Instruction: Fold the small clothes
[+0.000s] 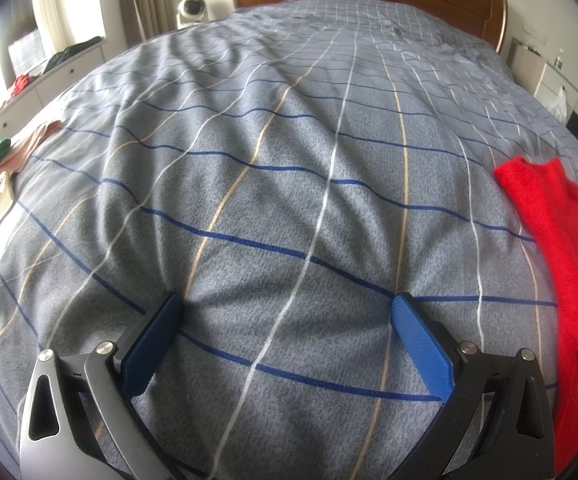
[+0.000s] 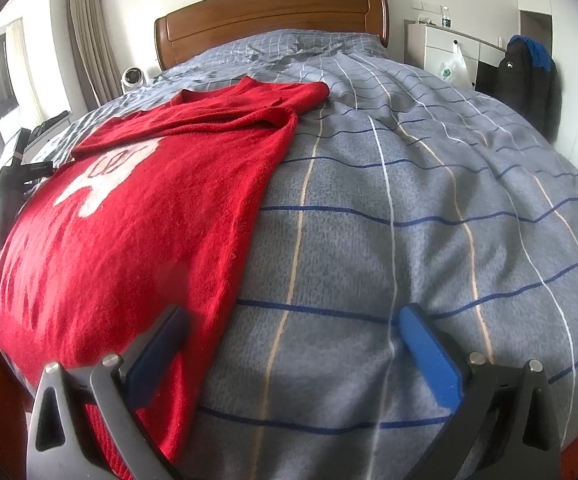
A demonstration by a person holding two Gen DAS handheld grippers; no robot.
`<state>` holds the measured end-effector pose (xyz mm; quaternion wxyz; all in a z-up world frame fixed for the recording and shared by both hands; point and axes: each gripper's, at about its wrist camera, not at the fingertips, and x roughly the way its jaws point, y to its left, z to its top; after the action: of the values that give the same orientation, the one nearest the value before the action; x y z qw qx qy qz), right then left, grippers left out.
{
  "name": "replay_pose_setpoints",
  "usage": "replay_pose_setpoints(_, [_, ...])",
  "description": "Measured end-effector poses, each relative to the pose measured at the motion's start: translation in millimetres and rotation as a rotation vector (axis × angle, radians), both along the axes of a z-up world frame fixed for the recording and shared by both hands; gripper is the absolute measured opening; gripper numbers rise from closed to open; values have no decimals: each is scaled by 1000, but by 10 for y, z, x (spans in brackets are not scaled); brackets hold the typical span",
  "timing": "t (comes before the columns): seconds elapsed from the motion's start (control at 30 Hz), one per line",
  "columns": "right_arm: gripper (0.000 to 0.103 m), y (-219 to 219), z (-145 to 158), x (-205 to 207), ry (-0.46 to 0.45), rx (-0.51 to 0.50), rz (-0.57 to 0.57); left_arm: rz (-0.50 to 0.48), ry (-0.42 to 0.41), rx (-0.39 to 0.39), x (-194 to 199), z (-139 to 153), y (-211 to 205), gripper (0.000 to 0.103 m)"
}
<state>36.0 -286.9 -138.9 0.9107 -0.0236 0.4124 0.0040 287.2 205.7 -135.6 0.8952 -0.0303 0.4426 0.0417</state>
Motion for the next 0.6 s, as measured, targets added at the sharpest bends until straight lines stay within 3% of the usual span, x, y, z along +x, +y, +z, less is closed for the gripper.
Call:
replay_pose_setpoints(0.37, [103, 5, -4, -4, 0, 0, 0, 9, 9, 25, 51, 3, -23, 103])
replay_pose_setpoints(0.5, [103, 3, -7, -11, 2, 3, 0, 13, 78, -44, 101, 53, 50, 101])
replay_pose_setpoints(0.53, [103, 0, -4, -10, 2, 6, -1, -9, 86, -62, 16, 131, 17, 96])
replay_pose_setpoints(0.6, [103, -9, 0, -12, 2, 11, -1, -165, 33, -155, -289, 357, -185, 94])
